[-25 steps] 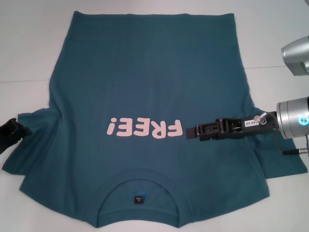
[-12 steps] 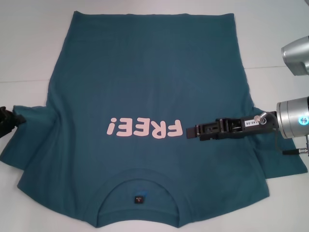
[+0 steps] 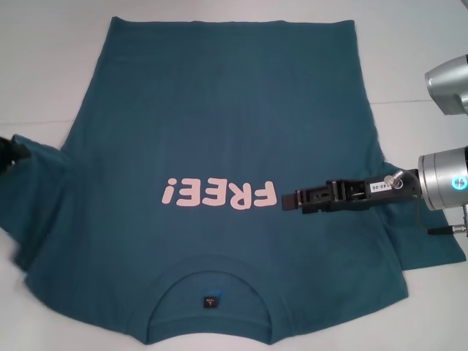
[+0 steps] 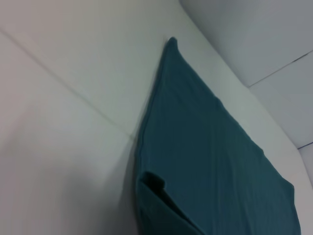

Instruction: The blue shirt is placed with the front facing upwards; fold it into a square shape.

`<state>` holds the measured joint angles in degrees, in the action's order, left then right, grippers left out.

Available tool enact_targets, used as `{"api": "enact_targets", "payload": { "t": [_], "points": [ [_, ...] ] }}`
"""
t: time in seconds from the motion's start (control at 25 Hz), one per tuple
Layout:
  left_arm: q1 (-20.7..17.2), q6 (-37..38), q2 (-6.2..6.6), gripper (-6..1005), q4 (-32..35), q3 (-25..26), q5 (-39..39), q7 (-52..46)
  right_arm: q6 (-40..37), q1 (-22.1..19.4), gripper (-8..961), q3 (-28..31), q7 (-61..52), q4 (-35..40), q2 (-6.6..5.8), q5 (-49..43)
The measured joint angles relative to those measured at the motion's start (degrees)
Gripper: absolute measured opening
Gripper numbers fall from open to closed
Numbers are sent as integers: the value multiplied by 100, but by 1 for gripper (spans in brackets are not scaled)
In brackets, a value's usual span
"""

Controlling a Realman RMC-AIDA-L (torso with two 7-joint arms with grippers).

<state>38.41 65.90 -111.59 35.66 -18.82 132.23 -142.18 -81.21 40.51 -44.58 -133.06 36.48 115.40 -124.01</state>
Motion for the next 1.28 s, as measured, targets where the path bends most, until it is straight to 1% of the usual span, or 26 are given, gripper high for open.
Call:
{"api": "enact_targets", "payload": {
  "t": [0.08,0.24,0.32,0.52,0.84,1.12,1.24,1.28],
  "points": [
    [43,33,47,2,76,-9,66,-78,0,-9,683,-6,0,0,0,-2],
    [125,108,88,2,125,-12,216,-173,0,-16,683,-7,0,0,0,-3],
    [139,133,88,2,110,-47,219,-181,0,-16,683,-7,0,0,0,-3],
    [151,178,34,2,77,-260,165,-281,0,-10,682,-15,0,0,1,-3],
    [372,274,-263,3,-8,-313,71,-311,10,-16,682,-17,6,0,14,-2],
    [524,-3,-415,3,-150,-388,-75,-303,14,-42,682,-16,9,-10,18,-6],
    [553,-198,-431,3,-220,-679,-72,-303,17,-52,682,-15,9,-10,17,-8],
    [558,-294,-431,3,-234,-874,-56,-299,24,-53,682,-15,10,-10,12,-8]
  ]
}}
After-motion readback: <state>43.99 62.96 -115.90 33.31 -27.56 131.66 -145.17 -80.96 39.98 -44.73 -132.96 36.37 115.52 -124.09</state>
